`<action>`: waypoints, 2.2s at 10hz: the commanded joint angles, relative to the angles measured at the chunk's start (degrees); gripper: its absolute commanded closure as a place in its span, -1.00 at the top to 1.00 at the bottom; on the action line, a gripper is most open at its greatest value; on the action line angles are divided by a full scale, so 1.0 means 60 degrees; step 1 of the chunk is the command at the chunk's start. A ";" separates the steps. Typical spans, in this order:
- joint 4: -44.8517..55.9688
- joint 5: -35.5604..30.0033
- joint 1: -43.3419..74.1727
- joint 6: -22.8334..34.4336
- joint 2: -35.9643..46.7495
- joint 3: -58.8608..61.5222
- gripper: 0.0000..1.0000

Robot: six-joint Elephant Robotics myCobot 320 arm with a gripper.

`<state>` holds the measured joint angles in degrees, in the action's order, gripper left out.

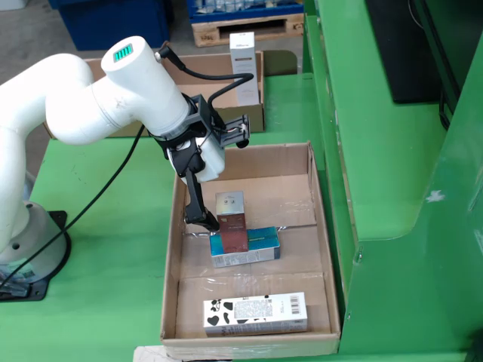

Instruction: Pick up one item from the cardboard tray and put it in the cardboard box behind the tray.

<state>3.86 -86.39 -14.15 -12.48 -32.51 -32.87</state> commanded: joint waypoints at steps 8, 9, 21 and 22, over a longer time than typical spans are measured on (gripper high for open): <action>0.0825 -0.0289 0.0309 0.0281 -0.1128 0.2370 1.00; -0.0150 -0.0209 0.0265 0.0173 -0.0667 0.0861 1.00; -0.0328 -0.0489 0.0465 0.0216 -0.1181 0.0783 1.00; -0.0328 -0.0489 0.0465 0.0216 -0.1181 0.0783 1.00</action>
<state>2.28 -89.12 -12.04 -11.42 -40.86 -30.41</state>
